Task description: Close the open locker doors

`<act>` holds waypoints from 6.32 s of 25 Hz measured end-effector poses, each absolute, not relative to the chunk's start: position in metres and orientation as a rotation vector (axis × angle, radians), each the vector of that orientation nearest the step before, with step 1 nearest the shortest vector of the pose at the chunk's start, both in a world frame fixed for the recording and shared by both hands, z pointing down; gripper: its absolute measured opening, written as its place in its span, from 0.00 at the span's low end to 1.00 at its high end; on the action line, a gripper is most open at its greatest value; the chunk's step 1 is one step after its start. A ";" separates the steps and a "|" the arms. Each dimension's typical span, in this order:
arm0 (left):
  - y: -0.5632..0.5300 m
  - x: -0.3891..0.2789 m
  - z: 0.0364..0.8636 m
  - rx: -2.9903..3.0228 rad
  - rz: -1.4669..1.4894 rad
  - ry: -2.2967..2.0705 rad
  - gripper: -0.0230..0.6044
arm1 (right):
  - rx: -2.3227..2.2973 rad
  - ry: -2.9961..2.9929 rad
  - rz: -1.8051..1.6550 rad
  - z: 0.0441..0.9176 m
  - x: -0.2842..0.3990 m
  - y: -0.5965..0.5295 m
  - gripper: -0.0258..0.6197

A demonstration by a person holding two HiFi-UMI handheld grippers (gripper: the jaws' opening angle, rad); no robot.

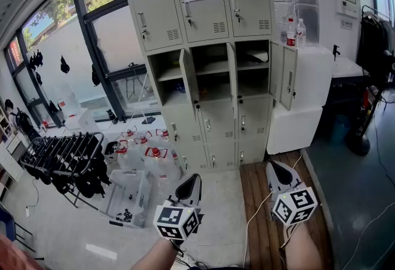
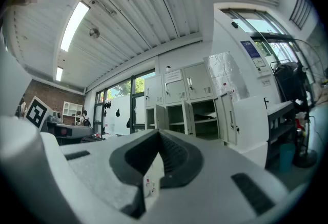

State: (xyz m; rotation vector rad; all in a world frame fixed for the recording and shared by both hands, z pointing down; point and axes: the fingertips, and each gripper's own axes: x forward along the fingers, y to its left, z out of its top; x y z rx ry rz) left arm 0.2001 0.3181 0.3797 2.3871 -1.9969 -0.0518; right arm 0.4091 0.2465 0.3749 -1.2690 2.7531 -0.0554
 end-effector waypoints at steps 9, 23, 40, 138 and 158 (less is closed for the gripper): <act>0.319 0.192 0.379 2.388 -0.058 -1.995 0.04 | -1.266 2.754 -0.045 0.374 0.400 0.247 0.04; 0.316 0.160 0.380 2.401 -0.056 -1.981 0.22 | -1.214 2.748 -0.078 0.372 0.364 0.246 0.09; 0.285 0.051 0.374 2.411 -0.082 -1.993 0.55 | -1.262 2.714 -0.054 0.358 0.263 0.213 0.36; -0.199 -0.039 0.358 2.291 -0.044 -2.170 0.48 | -0.796 2.872 -0.042 0.345 0.087 -0.222 0.36; -0.195 -0.072 0.361 2.279 -0.065 -2.175 0.20 | -0.845 2.861 -0.047 0.341 0.060 -0.229 0.36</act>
